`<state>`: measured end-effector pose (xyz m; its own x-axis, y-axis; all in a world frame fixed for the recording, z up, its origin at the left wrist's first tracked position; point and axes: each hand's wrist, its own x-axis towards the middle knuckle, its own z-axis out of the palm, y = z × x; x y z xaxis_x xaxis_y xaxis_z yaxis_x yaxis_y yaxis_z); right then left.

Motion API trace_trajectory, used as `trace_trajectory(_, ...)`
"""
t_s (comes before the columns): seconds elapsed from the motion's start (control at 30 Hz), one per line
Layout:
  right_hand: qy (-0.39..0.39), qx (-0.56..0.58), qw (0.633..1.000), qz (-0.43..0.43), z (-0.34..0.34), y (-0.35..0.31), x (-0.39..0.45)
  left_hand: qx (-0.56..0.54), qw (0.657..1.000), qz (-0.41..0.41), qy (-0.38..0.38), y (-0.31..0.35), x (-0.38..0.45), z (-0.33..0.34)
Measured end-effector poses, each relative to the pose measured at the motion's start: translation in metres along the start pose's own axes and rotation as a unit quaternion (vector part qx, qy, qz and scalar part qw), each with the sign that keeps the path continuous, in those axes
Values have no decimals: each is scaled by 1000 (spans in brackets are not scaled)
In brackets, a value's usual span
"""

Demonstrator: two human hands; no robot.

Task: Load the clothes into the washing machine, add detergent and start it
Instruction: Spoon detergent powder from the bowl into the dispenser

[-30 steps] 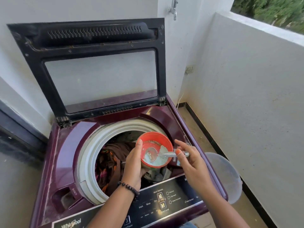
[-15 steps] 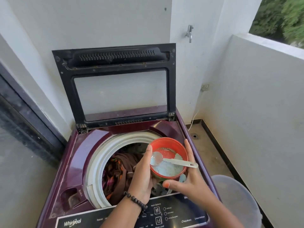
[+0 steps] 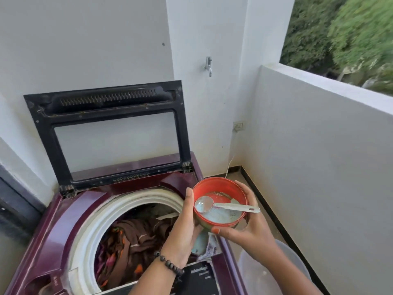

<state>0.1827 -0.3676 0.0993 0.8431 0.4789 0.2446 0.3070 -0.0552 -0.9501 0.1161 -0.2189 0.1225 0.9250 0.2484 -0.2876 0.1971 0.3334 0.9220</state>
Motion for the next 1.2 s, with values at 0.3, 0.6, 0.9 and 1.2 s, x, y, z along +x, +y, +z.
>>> trace_trajectory(0.3,74,-6,997,9,-73,-8,-16,83,994,35,-57,-3,17,68)
trace_trajectory(0.6,189,6,981,33,-163,-7,-53,137,975,47,-167,-18,49,160)
trace_trajectory(0.9,333,-38,941,43,-242,0,-104,196,930,39,-309,-33,55,273)
trace_trajectory(1.2,424,-91,900,45,-323,0,-142,237,890,60,-384,-35,58,362)
